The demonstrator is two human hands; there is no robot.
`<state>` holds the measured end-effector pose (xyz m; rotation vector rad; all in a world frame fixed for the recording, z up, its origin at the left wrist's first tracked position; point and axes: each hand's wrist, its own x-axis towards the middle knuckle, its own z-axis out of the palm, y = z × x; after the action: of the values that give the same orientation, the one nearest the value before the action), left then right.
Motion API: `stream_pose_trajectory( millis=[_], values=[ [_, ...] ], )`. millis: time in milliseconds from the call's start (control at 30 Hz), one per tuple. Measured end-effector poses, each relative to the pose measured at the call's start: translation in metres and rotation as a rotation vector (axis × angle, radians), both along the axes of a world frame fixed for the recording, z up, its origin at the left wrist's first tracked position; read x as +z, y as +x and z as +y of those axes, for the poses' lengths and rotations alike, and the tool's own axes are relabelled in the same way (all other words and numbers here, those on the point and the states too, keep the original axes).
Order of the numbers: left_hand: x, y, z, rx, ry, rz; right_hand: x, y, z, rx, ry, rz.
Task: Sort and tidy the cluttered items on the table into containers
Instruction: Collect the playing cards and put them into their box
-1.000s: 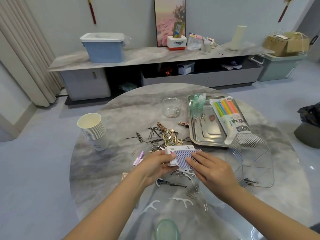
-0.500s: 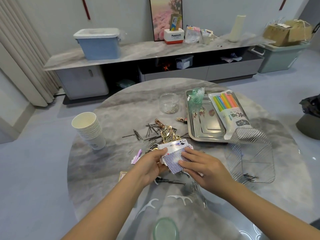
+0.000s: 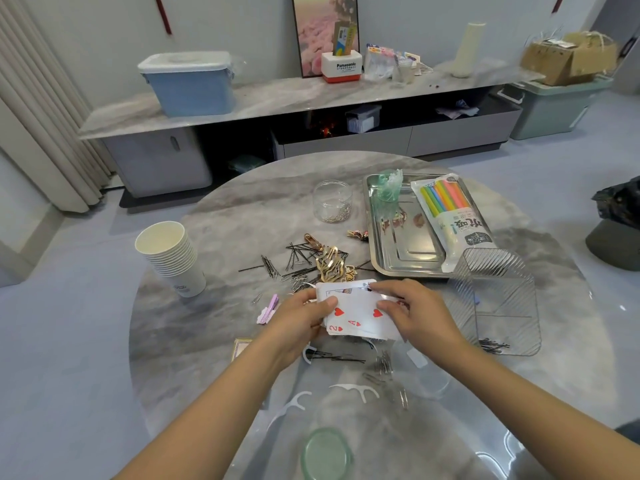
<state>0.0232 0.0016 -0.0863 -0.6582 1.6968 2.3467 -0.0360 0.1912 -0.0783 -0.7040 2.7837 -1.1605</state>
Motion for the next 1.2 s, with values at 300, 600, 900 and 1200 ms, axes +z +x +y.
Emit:
stream_pose_trajectory(
  millis=[300, 600, 900, 1200],
  values=[
    [-0.013, 0.033, 0.003, -0.122, -0.200, 0.036, -0.008, 0.021, -0.010, 0.171, 0.041, -0.340],
    [-0.040, 0.065, 0.004, -0.170, -0.539, 0.134, -0.040, 0.049, -0.017, 0.324, 0.065, -0.071],
    [-0.042, 0.067, 0.026, -0.159, -0.630, 0.209, -0.060, 0.060, -0.022, 0.274, -0.059, -0.182],
    [-0.046, 0.065, 0.027, -0.228, -0.740, 0.217, -0.065, 0.057, -0.022, 0.270, 0.010, -0.156]
  ],
)
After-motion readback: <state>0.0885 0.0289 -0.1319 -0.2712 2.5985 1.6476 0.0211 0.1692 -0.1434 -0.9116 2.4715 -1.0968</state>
